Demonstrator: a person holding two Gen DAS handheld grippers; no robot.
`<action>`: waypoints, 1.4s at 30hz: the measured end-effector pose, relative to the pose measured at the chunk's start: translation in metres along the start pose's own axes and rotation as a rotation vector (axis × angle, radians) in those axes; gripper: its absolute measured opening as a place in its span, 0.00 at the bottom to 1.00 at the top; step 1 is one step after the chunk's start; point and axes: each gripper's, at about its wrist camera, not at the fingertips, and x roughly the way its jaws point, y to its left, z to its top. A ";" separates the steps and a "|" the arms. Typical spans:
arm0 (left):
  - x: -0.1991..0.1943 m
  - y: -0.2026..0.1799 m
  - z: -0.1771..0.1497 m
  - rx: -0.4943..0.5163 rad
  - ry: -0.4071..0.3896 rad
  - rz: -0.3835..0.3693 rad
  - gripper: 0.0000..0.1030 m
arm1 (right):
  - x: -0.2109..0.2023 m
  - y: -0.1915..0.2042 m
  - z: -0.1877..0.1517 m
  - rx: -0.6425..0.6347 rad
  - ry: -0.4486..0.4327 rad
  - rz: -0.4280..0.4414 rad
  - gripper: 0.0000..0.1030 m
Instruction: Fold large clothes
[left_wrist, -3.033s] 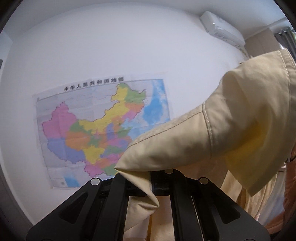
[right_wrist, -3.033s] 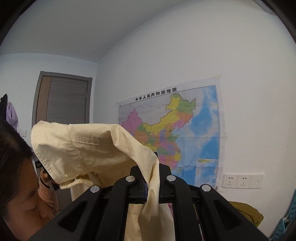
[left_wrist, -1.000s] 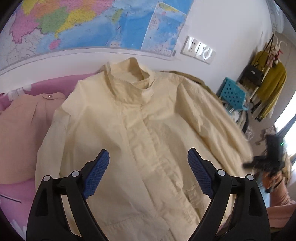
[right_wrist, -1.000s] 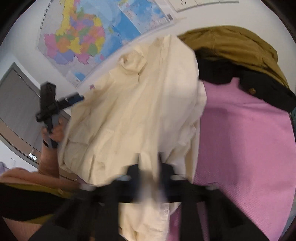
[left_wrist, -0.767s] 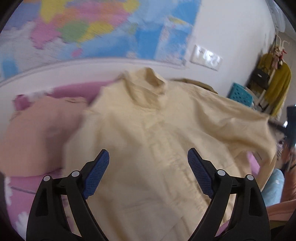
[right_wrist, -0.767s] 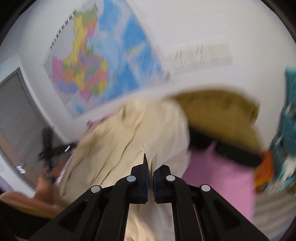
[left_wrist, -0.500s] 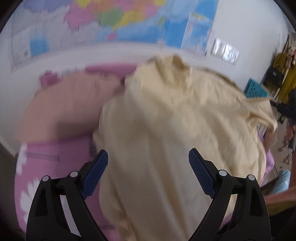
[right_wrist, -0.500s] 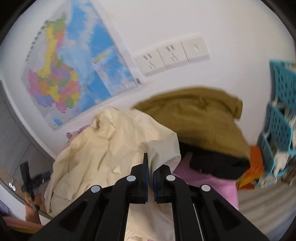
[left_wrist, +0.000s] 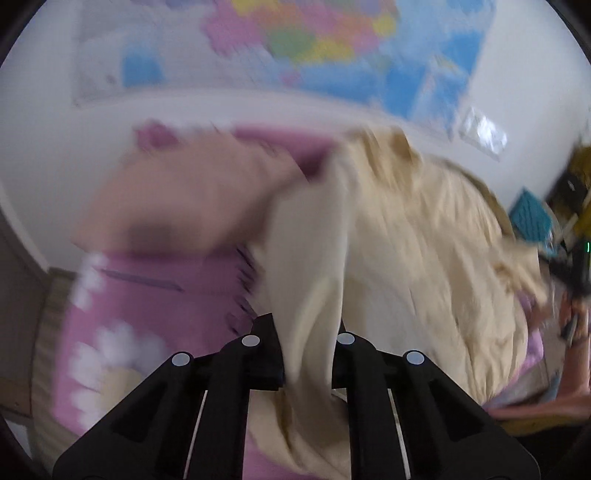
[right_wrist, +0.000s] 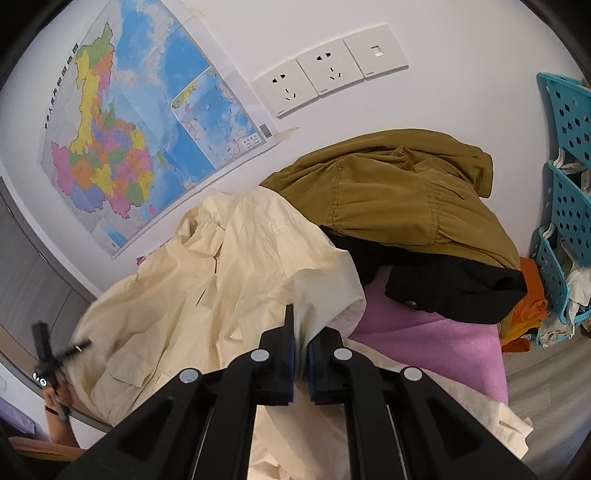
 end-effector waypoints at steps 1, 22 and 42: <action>-0.011 0.008 0.012 -0.018 -0.016 0.007 0.10 | 0.001 -0.001 0.000 0.002 0.000 0.000 0.06; -0.001 -0.018 0.028 -0.010 -0.199 0.253 0.76 | -0.024 -0.026 -0.070 -0.164 0.103 -0.074 0.91; 0.069 -0.172 0.017 0.290 -0.063 -0.309 0.84 | 0.000 0.215 0.023 -0.499 0.201 0.136 0.21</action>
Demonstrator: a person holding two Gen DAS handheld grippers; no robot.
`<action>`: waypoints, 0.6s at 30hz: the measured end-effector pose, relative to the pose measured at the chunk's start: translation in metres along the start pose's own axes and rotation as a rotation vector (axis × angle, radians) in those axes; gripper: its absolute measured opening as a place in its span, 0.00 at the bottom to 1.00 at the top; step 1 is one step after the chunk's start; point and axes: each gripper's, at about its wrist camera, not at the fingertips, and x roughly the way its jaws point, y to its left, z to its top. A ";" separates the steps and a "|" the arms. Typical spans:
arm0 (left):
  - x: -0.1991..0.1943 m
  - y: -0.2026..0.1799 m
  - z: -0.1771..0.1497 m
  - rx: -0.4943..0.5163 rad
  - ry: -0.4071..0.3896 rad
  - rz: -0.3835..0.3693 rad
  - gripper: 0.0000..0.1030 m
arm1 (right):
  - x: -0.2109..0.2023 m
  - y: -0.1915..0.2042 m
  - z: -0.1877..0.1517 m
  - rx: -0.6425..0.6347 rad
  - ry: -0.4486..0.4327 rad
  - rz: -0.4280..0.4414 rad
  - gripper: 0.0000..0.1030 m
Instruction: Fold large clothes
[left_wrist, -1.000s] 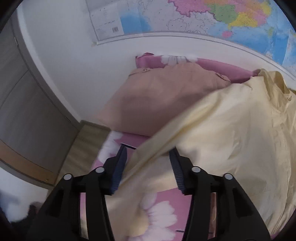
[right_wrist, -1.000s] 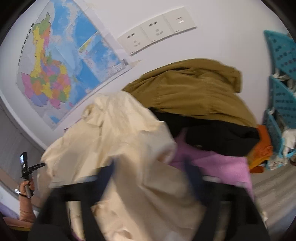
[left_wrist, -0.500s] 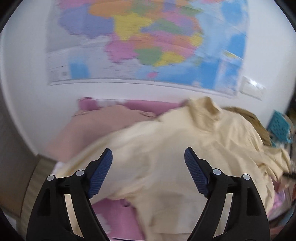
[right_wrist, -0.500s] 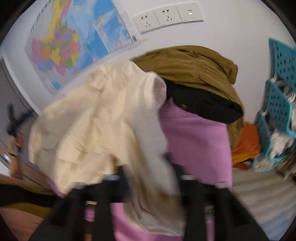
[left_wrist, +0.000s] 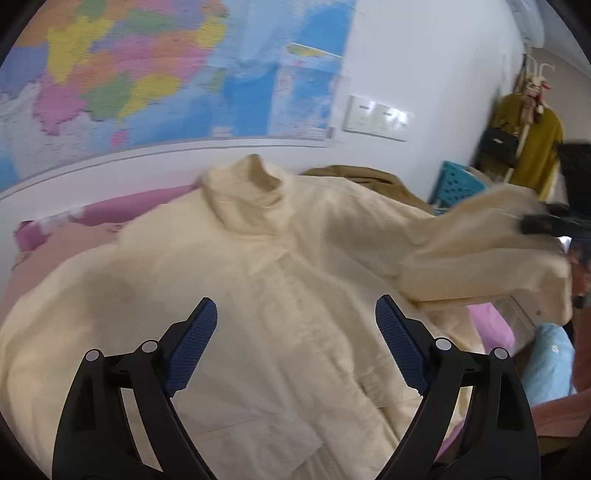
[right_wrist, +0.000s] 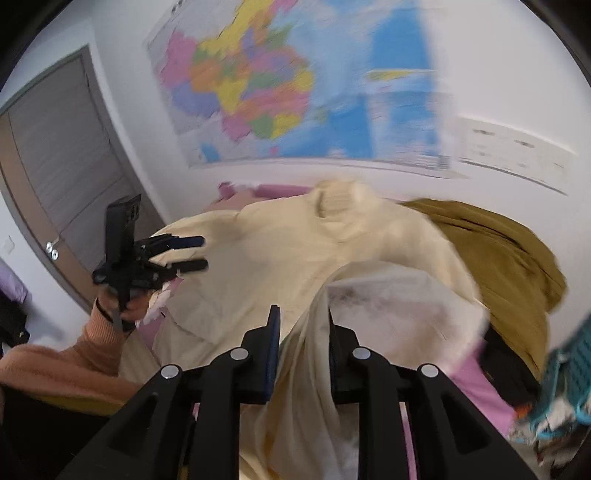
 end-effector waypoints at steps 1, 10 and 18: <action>0.000 0.000 -0.001 -0.006 -0.004 -0.014 0.84 | 0.018 0.005 0.009 -0.017 0.029 0.016 0.23; -0.024 0.032 -0.016 -0.091 -0.042 -0.121 0.89 | 0.203 0.010 0.054 0.128 0.268 0.102 0.62; 0.025 0.002 -0.034 0.004 0.106 -0.205 0.95 | 0.189 -0.004 0.055 0.179 0.238 0.164 0.71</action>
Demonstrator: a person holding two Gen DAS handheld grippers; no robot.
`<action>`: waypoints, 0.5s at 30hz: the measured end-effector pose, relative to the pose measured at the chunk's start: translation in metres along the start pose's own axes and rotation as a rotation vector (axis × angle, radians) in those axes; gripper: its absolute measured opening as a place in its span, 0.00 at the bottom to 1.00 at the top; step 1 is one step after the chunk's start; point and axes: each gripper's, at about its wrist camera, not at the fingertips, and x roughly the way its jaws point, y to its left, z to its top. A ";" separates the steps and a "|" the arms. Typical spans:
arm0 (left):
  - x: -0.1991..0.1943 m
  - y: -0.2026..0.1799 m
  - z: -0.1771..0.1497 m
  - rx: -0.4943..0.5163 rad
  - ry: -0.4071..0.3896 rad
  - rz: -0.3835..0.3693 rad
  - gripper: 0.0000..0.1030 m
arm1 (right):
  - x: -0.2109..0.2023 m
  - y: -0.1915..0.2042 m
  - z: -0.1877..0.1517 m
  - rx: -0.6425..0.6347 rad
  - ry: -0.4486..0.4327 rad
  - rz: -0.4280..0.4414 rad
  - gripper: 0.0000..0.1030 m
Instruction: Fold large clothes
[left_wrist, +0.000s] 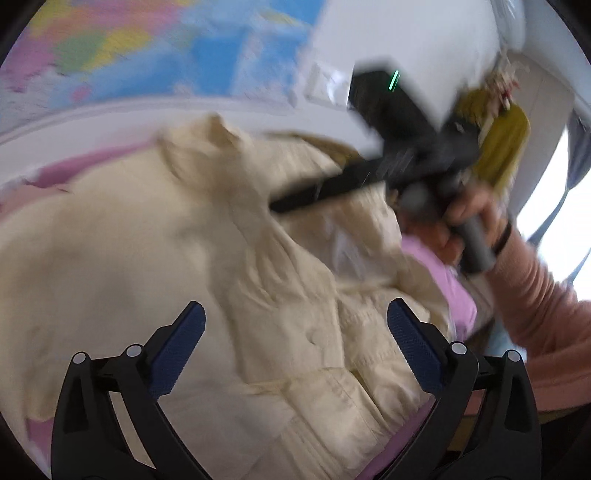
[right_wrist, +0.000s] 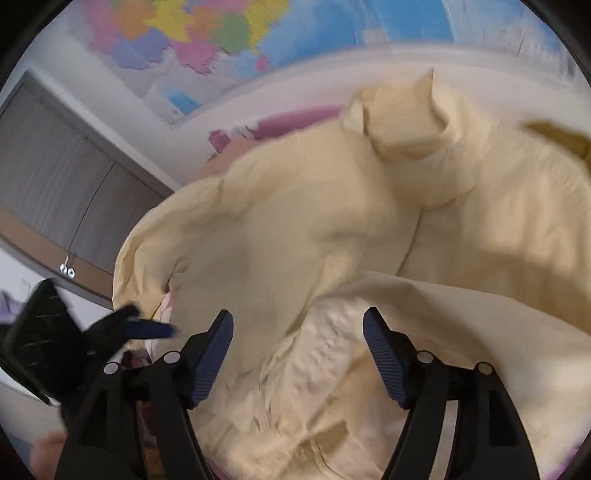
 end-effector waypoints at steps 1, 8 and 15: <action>0.010 -0.005 -0.002 0.015 0.024 -0.012 0.95 | -0.016 -0.001 -0.003 -0.024 -0.037 0.004 0.72; 0.083 -0.023 0.000 0.100 0.198 0.137 0.88 | -0.137 -0.055 -0.060 -0.022 -0.408 -0.302 0.86; 0.070 0.026 0.015 -0.070 0.193 0.091 0.40 | -0.116 -0.159 -0.100 0.247 -0.351 -0.247 0.87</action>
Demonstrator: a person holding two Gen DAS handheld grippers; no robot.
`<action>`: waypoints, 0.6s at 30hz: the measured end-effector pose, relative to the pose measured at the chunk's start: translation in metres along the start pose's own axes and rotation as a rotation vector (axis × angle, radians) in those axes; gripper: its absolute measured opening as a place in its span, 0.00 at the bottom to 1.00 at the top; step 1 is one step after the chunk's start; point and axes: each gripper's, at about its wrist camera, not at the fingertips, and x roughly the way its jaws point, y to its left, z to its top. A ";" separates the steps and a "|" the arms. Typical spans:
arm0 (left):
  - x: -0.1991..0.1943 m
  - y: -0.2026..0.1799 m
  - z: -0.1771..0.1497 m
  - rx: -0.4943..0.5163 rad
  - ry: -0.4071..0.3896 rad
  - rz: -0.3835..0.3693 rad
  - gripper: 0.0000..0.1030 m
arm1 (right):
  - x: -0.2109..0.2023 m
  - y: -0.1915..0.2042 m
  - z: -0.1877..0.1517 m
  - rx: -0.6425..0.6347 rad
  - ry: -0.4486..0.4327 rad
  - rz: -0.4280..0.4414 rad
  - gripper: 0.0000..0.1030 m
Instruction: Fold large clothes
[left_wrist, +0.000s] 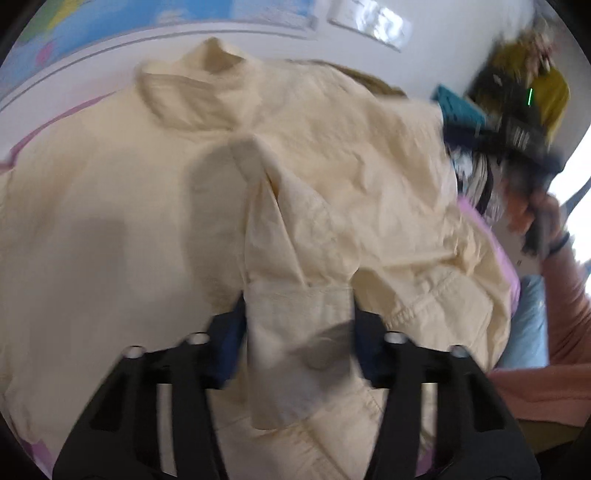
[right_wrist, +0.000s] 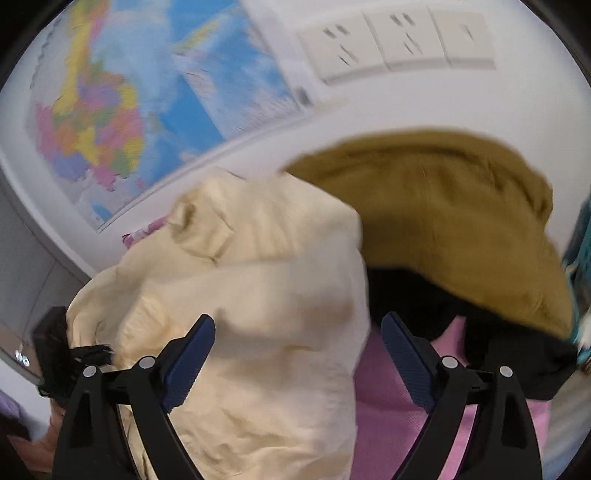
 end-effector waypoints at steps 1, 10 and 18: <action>-0.006 0.008 0.002 -0.030 -0.008 -0.020 0.40 | 0.008 -0.002 -0.002 -0.001 0.005 0.010 0.89; -0.024 0.094 0.033 -0.266 -0.018 0.038 0.38 | 0.054 -0.001 0.005 -0.013 0.051 0.056 0.77; -0.012 0.119 0.027 -0.338 -0.003 0.028 0.66 | 0.059 0.017 0.023 -0.142 0.041 -0.167 0.13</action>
